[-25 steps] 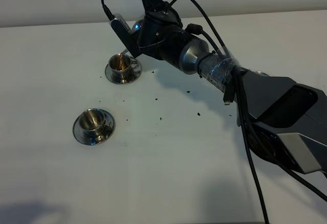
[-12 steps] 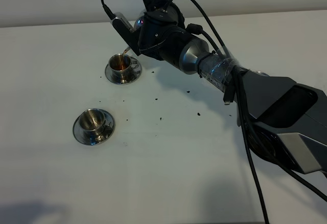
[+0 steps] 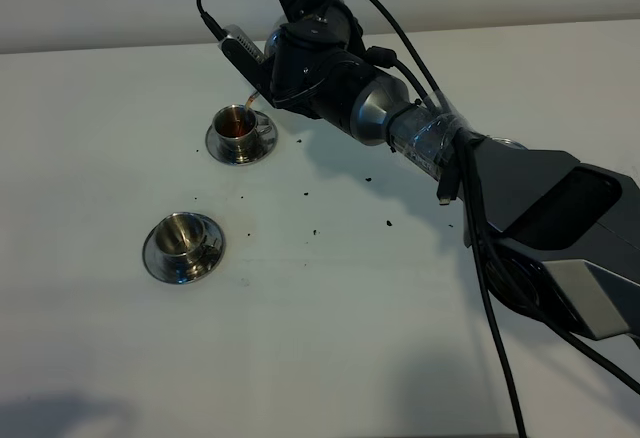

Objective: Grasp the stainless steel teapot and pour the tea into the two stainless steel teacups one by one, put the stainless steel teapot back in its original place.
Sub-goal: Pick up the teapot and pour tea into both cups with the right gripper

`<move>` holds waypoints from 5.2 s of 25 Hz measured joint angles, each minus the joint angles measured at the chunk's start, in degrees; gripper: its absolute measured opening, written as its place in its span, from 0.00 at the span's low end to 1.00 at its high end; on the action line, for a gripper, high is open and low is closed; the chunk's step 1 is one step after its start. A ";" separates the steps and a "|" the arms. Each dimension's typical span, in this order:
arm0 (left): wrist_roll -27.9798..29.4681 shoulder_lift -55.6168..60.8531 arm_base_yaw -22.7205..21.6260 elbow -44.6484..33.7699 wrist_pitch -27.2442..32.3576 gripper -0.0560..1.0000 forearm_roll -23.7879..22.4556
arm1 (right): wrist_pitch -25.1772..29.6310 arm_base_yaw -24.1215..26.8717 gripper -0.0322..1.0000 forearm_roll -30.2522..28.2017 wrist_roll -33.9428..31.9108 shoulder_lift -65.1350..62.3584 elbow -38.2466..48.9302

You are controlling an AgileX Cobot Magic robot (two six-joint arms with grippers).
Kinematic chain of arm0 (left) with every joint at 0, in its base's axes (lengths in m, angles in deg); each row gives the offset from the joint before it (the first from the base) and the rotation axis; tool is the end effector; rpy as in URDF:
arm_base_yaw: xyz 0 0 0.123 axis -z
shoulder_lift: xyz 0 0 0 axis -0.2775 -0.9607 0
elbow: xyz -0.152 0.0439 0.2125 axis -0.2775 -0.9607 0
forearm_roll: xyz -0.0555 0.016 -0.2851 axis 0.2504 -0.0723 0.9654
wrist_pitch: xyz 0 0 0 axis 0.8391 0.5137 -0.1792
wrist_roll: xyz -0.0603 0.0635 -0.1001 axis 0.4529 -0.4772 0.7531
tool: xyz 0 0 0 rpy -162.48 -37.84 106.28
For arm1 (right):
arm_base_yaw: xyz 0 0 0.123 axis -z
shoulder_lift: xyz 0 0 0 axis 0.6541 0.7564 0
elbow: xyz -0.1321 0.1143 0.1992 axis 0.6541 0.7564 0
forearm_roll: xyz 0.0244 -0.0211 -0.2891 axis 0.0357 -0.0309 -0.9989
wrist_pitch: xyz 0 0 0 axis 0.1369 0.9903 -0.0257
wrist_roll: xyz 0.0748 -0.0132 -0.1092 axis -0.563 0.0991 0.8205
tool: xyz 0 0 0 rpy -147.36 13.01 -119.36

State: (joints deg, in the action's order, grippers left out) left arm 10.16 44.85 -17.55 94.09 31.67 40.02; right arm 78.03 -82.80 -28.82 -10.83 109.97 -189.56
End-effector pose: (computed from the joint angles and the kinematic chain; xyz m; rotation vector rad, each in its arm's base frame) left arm 0.0872 0.0090 0.2792 -0.1132 2.0340 0.0343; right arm 0.5196 0.3546 0.1418 -2.0815 1.0513 -1.3417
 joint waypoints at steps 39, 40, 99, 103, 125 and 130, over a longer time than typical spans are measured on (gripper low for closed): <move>-0.05 0.00 0.00 0.00 0.00 0.50 0.00 | 7.00 -1.56 0.21 11.73 -2.66 -0.44 0.00; -0.05 0.00 0.00 0.00 0.00 0.50 0.00 | 7.31 -1.68 0.21 12.77 -3.59 -0.69 0.00; 0.00 0.00 0.00 0.00 0.00 0.50 0.00 | 15.49 -16.02 0.21 34.02 -44.98 -32.66 41.74; 0.00 0.00 0.00 0.00 0.00 0.50 0.00 | 12.50 -17.55 0.21 28.59 -43.93 -29.30 42.08; -0.11 0.00 0.00 0.00 0.00 0.50 0.00 | 5.99 -18.20 0.21 10.88 -43.33 -20.96 42.14; -0.11 0.00 0.00 0.00 0.00 0.50 0.00 | 5.89 -18.20 0.21 6.86 -43.06 -20.59 42.14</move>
State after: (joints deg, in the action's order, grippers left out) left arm 10.06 44.85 -17.55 94.09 31.67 40.02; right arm 83.91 -101.00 -21.96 -53.90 89.38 -147.42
